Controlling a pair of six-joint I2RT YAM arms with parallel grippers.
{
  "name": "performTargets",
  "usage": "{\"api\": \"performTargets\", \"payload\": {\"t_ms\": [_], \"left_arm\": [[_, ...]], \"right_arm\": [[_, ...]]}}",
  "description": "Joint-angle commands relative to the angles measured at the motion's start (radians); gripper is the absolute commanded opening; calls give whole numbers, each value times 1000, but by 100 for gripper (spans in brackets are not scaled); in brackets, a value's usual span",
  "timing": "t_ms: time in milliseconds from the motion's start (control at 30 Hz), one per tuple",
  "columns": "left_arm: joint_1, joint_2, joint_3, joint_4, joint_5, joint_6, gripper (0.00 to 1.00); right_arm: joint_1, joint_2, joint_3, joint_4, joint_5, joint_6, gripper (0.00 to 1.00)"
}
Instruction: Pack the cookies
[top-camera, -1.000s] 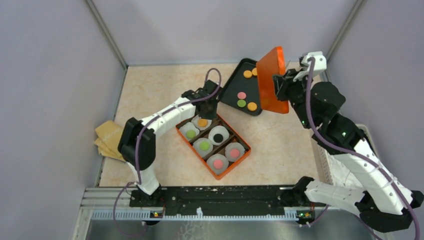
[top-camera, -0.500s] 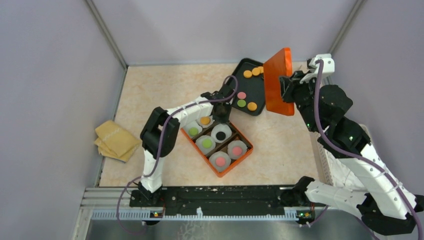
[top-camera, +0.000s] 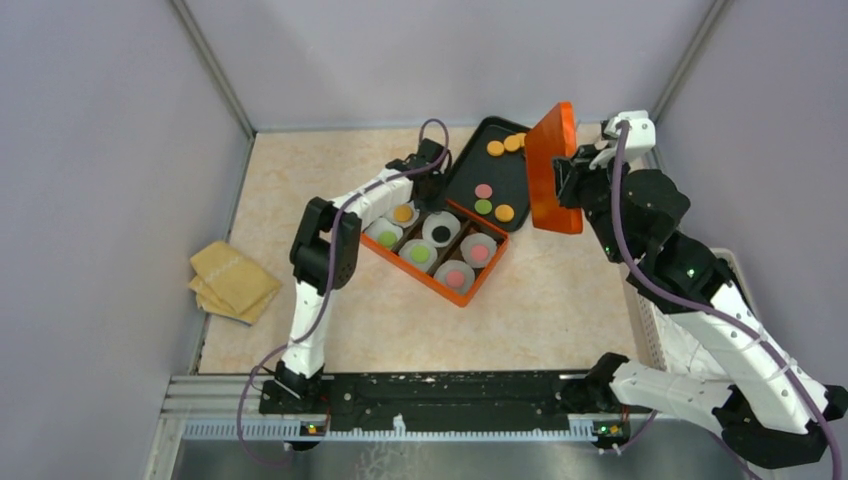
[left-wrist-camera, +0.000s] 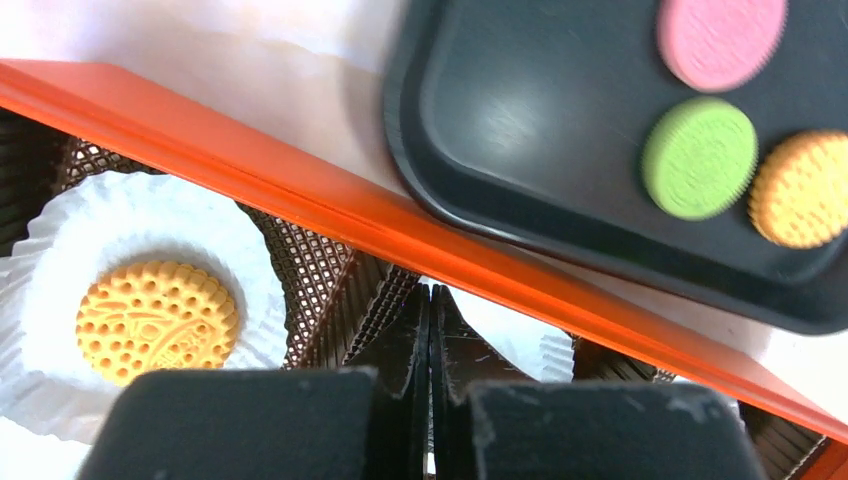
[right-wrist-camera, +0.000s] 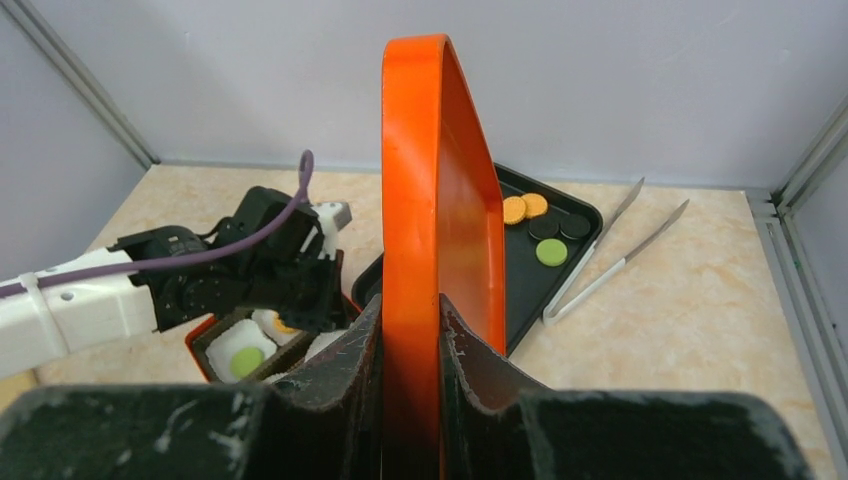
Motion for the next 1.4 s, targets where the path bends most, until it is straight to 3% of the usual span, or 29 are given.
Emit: {"api": "performTargets", "payload": {"t_ms": [0,167,367,533,733,900,1167,1367], "left_arm": [[39,-70,14,52,6,33,0],[21,-292,-106,87,-38,31,0],[21,-485,-295,76,-261,49,0],[33,-459,-370,-48,-458,10,0],[37,-382,-420,-53,-523,-20,0],[35,-336,-393,-153,-513,-67,0],[-18,-461,-589,-170,-379,-158,0],[-132,-569,-698,-185,-258,-244,0]], "right_arm": [[0,-1,-10,103,0,1,0],[0,13,-36,132,-37,12,0],[0,21,-60,141,-71,29,0],[0,17,-77,146,-100,50,0],[1,0,-84,138,-107,64,0],[0,-13,-85,119,-84,57,0],[0,-4,-98,129,-71,50,0],[1,10,-97,141,-65,45,0]]}}
